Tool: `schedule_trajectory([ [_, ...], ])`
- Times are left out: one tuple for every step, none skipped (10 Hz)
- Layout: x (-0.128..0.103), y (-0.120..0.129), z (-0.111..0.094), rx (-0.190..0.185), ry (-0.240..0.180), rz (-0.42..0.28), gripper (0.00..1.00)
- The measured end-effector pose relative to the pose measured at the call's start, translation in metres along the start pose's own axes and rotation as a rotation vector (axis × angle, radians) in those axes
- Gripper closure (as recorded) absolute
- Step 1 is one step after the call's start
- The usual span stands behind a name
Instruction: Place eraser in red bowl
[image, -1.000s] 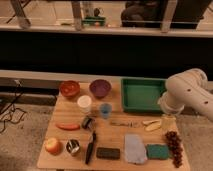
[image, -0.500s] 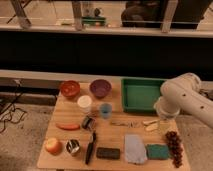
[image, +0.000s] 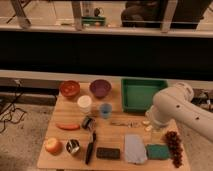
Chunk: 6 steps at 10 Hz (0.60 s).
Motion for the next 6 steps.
schedule_trajectory([
  [-0.005, 0.006, 0.002, -0.002, -0.006, -0.014, 0.20],
  [-0.010, 0.011, 0.006, -0.005, -0.012, -0.029, 0.20],
  [-0.014, 0.017, 0.010, -0.011, -0.018, -0.039, 0.20],
  [-0.013, 0.017, 0.009, -0.009, -0.016, -0.040, 0.20],
  [-0.013, 0.017, 0.010, -0.009, -0.016, -0.041, 0.20],
  [-0.013, 0.017, 0.010, -0.009, -0.016, -0.040, 0.20],
])
